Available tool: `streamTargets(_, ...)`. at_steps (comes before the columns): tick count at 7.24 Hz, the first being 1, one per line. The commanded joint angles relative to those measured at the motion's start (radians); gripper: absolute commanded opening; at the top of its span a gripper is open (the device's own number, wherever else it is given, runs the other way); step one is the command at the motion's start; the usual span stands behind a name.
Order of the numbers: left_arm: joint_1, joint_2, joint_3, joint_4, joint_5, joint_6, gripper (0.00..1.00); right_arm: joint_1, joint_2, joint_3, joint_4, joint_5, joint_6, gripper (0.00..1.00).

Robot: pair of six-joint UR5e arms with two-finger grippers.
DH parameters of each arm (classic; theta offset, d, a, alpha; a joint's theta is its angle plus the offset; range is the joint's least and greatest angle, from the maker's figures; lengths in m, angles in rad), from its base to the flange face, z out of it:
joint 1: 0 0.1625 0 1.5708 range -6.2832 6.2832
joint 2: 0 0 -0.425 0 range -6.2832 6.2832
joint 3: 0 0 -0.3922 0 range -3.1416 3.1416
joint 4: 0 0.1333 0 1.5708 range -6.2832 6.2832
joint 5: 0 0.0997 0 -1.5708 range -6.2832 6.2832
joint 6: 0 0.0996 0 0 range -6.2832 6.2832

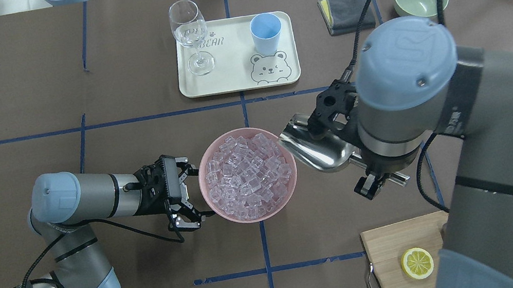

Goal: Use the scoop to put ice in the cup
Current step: 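Carry the scoop over the pink bowl with the right gripper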

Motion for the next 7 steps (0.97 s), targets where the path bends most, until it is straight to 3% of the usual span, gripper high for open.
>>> streamTargets(1,0.000,0.000,0.001,0.000,0.000,-0.002,1.00,-0.071,0.204,-0.127,-0.208,-0.077,-0.013,0.00)
streamTargets(4,0.000,0.000,0.001,0.000,0.000,-0.002,1.00,-0.096,0.281,-0.221,-0.317,-0.071,-0.013,0.00)
streamTargets(7,0.000,0.000,0.002,0.000,0.000,-0.002,1.00,-0.110,0.377,-0.426,-0.357,-0.066,-0.013,0.00)
